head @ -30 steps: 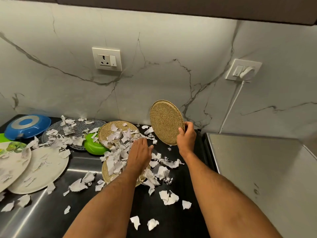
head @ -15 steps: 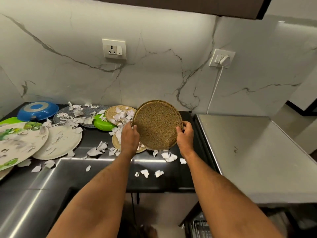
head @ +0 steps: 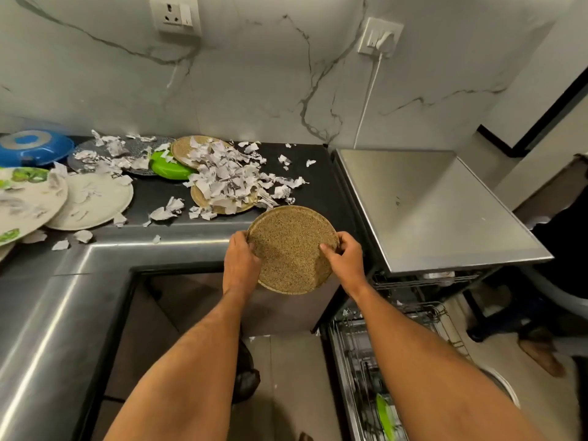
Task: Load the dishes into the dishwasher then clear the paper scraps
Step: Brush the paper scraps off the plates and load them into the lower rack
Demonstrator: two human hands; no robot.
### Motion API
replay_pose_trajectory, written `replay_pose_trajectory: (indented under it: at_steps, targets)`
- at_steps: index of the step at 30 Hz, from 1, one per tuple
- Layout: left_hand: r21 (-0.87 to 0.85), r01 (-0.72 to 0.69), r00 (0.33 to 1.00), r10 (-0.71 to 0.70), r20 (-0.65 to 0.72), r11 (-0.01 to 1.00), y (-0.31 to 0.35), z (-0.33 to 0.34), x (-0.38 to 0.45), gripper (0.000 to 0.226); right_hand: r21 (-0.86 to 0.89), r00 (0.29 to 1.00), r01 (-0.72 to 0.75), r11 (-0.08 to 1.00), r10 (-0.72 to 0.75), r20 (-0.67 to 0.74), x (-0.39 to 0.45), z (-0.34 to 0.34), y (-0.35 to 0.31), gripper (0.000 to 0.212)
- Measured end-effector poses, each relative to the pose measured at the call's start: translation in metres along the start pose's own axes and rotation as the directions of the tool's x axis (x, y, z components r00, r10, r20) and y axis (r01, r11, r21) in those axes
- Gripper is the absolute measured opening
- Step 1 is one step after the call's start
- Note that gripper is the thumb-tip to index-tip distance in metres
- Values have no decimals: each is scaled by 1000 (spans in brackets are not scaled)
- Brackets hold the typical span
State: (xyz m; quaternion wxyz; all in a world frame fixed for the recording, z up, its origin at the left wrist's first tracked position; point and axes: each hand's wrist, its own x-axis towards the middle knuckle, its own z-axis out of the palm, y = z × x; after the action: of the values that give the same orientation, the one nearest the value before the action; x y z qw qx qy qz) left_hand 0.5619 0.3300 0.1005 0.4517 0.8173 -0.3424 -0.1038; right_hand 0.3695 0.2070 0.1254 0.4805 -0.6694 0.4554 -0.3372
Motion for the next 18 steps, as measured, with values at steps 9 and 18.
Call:
replay_pose_trajectory:
  at_steps: [9,18]
  targets:
    - [122,-60,987,41,155,991,-6,60,-63,20,-192,993,-112,975,117,14,-55,-55,63,20]
    - [151,-248,899,169,403,957,8,192,-127,15,-347,963,-270,898,254,-93,-110,-146,195,28]
